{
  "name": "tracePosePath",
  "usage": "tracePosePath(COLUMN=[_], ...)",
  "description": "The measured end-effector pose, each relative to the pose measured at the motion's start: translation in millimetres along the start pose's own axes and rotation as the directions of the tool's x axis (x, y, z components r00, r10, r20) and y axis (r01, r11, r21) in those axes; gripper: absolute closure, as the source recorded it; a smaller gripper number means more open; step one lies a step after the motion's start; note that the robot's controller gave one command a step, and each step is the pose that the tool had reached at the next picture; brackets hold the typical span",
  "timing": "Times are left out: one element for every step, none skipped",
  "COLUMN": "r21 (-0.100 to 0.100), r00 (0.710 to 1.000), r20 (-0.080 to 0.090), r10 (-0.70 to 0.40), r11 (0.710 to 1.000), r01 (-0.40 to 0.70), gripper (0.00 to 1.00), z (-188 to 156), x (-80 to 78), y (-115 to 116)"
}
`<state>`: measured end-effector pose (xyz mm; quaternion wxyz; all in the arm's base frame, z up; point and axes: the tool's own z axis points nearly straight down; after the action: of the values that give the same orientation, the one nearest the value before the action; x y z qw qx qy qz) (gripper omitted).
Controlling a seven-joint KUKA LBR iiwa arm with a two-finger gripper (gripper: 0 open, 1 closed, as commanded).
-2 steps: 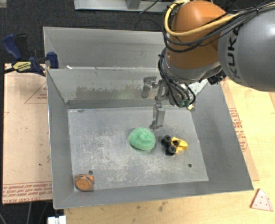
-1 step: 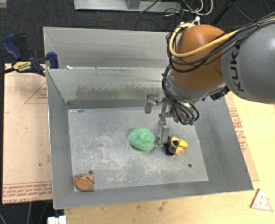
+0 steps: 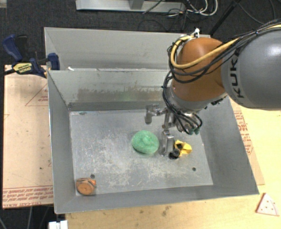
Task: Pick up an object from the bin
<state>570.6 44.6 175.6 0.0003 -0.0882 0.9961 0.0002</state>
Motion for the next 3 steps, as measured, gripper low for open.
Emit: tracePosePath(r21=[0.0, -0.001, -0.001], r00=[1.0, 0.991, 0.997], r20=[0.002, -0.001, 0.006], r10=[-0.028, -0.136, -0.076], r11=[1.0, 0.991, 0.997], r01=[0.028, 0.136, 0.076], gripper=[0.0, 0.0, 1.0], z=[45, 66, 90], x=[13.6, 14.2, -10.2], y=[18, 21, 1])
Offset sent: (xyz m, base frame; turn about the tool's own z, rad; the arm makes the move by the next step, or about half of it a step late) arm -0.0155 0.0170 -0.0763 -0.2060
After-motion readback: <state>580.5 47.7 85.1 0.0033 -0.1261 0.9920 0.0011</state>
